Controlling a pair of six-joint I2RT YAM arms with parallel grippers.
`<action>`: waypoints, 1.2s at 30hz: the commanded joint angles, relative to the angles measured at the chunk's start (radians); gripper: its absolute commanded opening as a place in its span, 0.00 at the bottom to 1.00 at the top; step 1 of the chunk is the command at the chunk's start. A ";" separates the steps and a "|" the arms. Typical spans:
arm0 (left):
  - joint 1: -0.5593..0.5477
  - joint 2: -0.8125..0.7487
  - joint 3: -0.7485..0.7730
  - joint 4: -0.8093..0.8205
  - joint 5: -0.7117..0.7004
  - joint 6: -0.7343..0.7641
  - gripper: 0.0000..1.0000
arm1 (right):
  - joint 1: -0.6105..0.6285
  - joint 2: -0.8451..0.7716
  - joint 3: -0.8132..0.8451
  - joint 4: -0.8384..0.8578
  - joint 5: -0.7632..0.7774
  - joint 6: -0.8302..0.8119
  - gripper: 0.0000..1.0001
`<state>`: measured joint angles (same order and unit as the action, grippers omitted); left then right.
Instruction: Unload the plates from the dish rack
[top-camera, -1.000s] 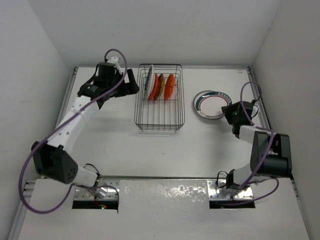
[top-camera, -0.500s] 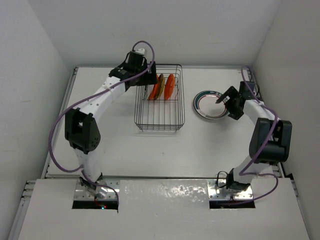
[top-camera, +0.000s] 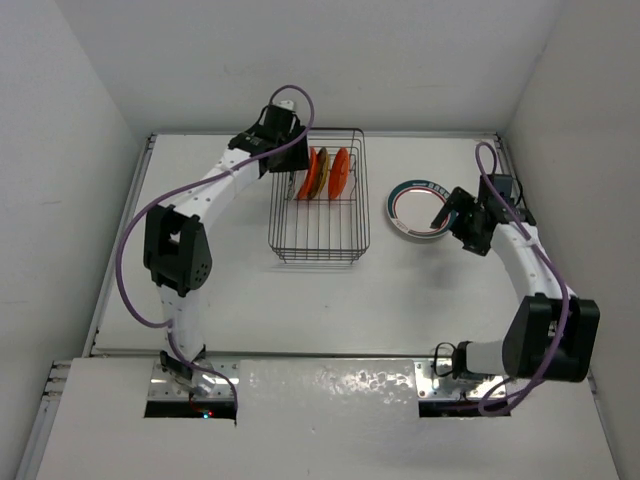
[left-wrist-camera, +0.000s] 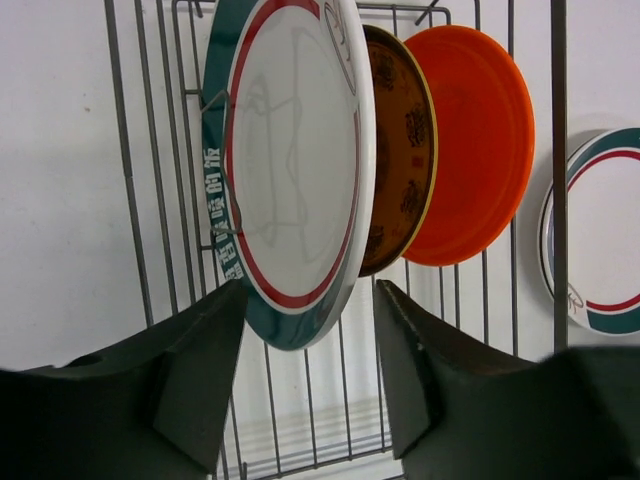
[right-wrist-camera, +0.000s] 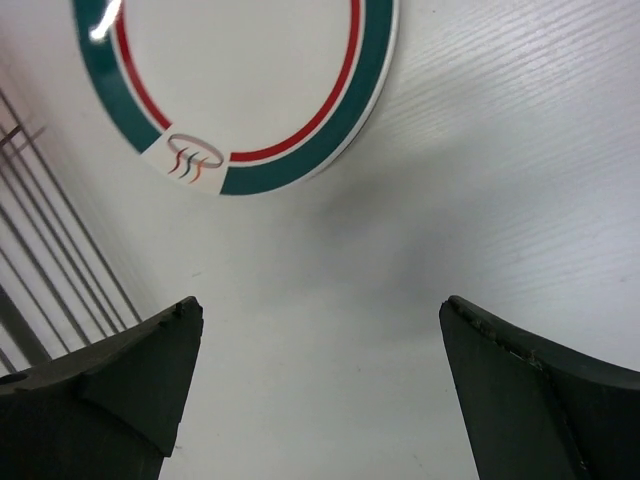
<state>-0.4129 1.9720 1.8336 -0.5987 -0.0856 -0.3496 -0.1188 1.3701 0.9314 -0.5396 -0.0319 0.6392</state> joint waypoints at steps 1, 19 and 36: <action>0.002 0.033 0.062 0.053 0.021 -0.005 0.50 | 0.025 -0.072 -0.015 -0.039 0.029 -0.047 0.99; 0.002 0.004 0.219 -0.018 0.015 0.227 0.00 | 0.054 -0.235 0.139 -0.218 0.013 -0.021 0.99; -0.301 -0.363 -0.089 0.123 -0.124 0.911 0.00 | 0.054 -0.146 0.404 -0.140 -0.169 0.215 0.99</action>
<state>-0.6033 1.6611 1.8080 -0.5724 -0.0696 0.3351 -0.0696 1.2026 1.2690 -0.7528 -0.1165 0.7536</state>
